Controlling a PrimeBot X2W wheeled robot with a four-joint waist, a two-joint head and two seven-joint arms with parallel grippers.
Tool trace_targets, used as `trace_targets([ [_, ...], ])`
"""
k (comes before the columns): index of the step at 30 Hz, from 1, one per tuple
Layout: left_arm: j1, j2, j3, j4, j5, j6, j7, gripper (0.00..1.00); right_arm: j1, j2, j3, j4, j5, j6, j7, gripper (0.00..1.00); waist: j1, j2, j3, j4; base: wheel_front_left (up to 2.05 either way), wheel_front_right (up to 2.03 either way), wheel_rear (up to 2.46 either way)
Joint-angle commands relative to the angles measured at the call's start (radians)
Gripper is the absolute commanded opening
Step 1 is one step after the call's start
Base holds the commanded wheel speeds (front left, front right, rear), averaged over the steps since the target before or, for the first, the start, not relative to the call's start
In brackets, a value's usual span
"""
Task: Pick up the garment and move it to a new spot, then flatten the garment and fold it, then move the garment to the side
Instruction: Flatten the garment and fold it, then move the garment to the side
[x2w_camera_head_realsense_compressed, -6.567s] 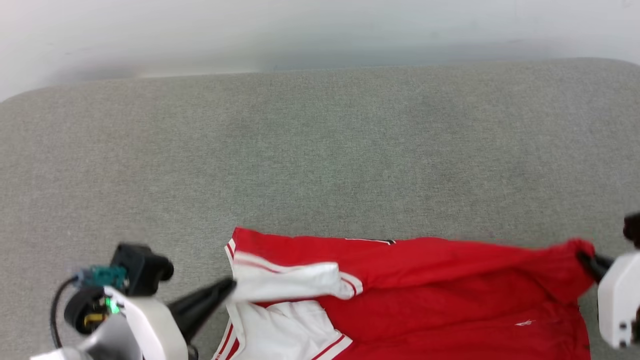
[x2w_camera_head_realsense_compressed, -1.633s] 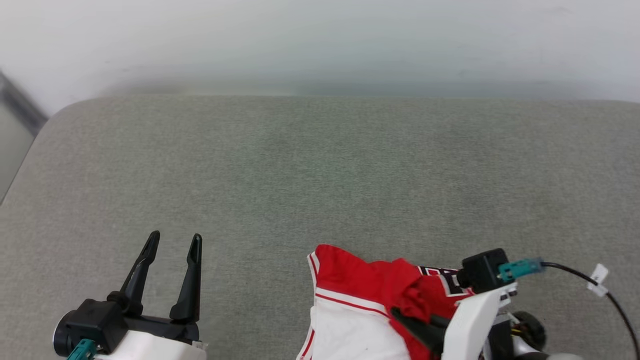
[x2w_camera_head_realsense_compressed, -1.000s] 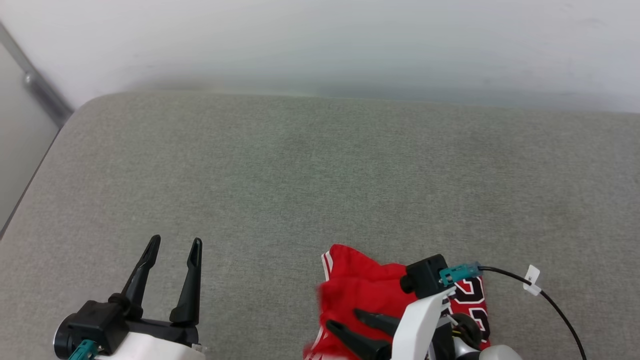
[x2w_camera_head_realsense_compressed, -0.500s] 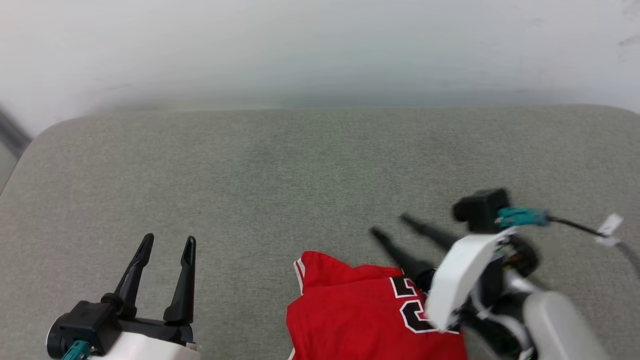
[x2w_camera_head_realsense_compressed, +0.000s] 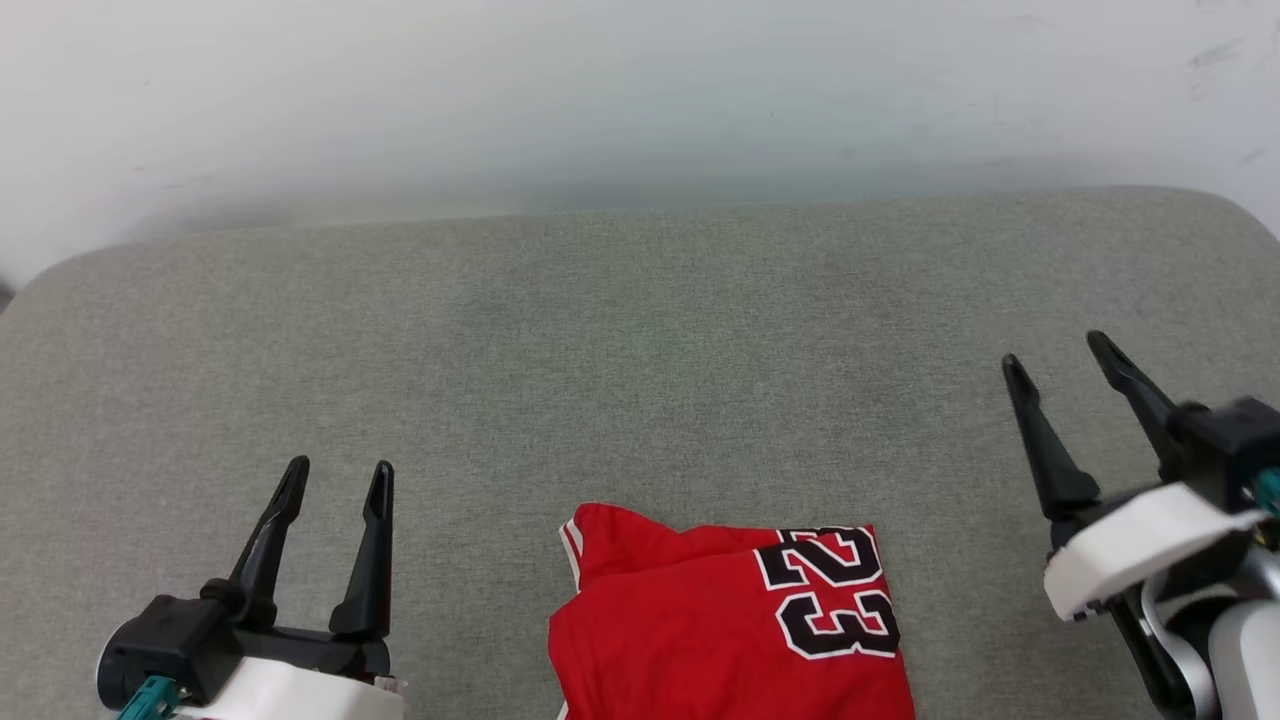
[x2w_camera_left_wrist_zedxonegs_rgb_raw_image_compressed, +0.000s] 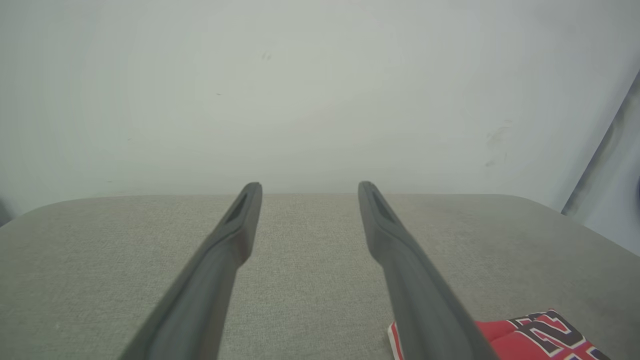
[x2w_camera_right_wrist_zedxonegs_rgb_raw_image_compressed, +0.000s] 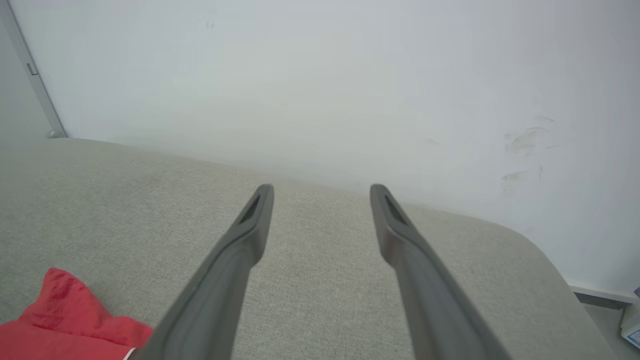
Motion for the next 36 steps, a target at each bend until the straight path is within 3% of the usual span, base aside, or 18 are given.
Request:
trace_targets([
  [1, -0.006, -0.005, 0.009, -0.007, -0.005, -0.001, -0.005, 1.0, 0.033, 0.023, -0.029, -0.009, -0.008, -0.001, -0.035, 1.0, 0.0, 0.0, 0.001, -0.004, 0.0, 0.0, 0.0],
  [13, 0.025, -0.02, 0.018, -0.017, -0.017, -0.001, -0.005, 1.0, 0.196, 0.123, -0.085, -0.051, -0.014, 0.0, -0.219, 1.0, 0.0, 0.0, 0.006, -0.008, 0.0, 0.0, 0.0],
  [26, 0.018, -0.016, -0.007, -0.022, -0.004, -0.001, -0.005, 1.0, 0.212, 0.139, -0.08, -0.043, 0.002, 0.0, -0.214, 1.0, 0.0, 0.0, 0.016, 0.003, 0.0, 0.0, 0.0],
  [31, 0.011, -0.008, -0.005, -0.024, -0.004, -0.001, -0.005, 1.0, 0.218, 0.098, -0.035, -0.053, 0.037, 0.0, -0.101, 1.0, 0.0, 0.0, 0.03, 0.007, 0.0, 0.0, 0.0],
  [36, -0.002, -0.007, 0.003, -0.042, -0.002, -0.001, -0.005, 1.0, 0.242, 0.047, 0.003, -0.093, 0.139, 0.0, 0.178, 1.0, 0.0, 0.0, 0.052, 0.014, 0.0, 0.0, 0.0],
])
